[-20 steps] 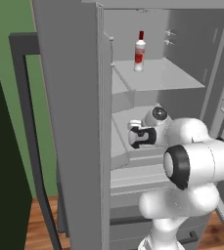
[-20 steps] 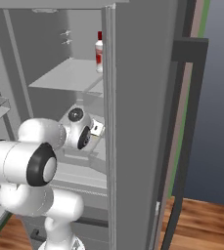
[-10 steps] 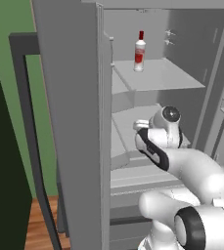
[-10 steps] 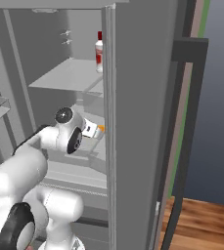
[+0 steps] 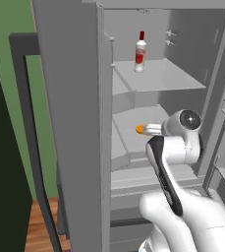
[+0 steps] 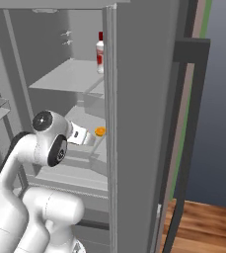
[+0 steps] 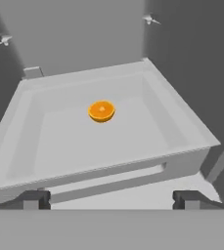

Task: Place the liquor on the top shelf of the fridge to keep it out of children's reach, and place the orange and apple on lower shelves for easy access.

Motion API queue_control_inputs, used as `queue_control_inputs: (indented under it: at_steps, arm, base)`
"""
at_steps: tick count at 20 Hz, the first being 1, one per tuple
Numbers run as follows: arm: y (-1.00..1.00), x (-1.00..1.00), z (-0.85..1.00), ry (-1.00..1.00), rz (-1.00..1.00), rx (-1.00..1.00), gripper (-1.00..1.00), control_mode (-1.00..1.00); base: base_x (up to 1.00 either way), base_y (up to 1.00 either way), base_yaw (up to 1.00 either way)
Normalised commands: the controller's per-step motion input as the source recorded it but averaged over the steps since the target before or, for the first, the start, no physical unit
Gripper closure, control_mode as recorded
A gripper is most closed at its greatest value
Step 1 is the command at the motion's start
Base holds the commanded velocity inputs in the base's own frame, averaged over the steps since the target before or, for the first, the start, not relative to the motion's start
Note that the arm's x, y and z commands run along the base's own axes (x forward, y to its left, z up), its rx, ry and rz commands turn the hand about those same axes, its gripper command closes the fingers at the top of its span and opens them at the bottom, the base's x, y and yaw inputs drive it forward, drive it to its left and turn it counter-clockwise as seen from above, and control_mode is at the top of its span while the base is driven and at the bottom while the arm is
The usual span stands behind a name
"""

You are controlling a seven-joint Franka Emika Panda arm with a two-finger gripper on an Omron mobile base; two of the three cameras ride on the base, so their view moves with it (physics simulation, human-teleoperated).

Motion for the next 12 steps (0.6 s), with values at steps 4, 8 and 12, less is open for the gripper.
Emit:
queue_control_inputs:
  at_steps: [4,8,12]
  arm:
    - [0.03,-0.9,0.68,0.03,0.0,0.0,-1.0,-1.0]
    - [0.12,-0.8,0.79,0.04,0.0,0.0,-1.0,-1.0]
    - [0.16,-0.77,0.79,0.04,0.03,0.0,-1.0,-1.0]
  base:
    - [0.0,0.0,0.0]
    - [0.0,0.0,0.0]
    - [0.0,0.0,0.0]
